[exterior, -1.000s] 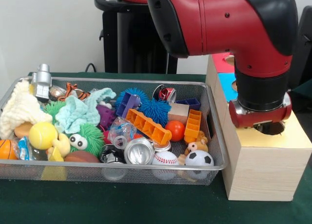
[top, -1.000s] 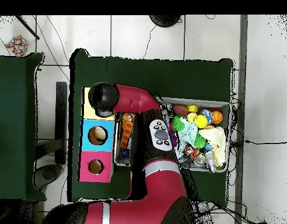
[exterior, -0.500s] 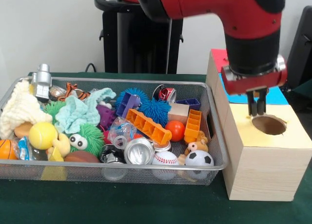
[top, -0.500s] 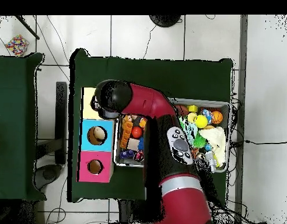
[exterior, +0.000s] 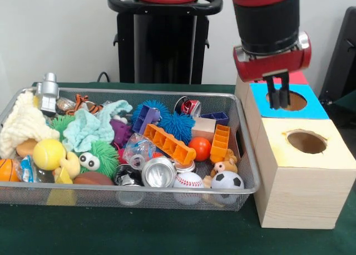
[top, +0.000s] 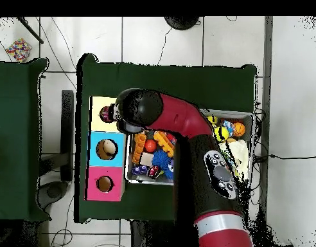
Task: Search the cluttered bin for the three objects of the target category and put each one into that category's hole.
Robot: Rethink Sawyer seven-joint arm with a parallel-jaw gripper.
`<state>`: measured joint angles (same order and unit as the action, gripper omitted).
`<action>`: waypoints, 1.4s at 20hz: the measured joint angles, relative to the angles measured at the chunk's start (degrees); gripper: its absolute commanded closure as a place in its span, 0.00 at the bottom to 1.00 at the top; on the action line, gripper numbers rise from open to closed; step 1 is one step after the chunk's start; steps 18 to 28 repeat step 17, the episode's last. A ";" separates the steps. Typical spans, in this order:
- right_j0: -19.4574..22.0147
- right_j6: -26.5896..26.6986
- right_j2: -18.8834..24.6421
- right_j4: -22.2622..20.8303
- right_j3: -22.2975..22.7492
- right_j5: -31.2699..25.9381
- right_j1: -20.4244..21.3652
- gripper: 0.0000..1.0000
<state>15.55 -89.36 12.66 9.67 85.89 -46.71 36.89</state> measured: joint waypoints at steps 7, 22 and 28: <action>4.43 0.00 0.61 -3.78 7.07 7.95 5.52 1.00; 6.84 0.00 -0.20 -11.13 11.60 18.71 8.79 1.00; 6.84 0.00 -0.20 -11.13 11.60 18.71 8.79 1.00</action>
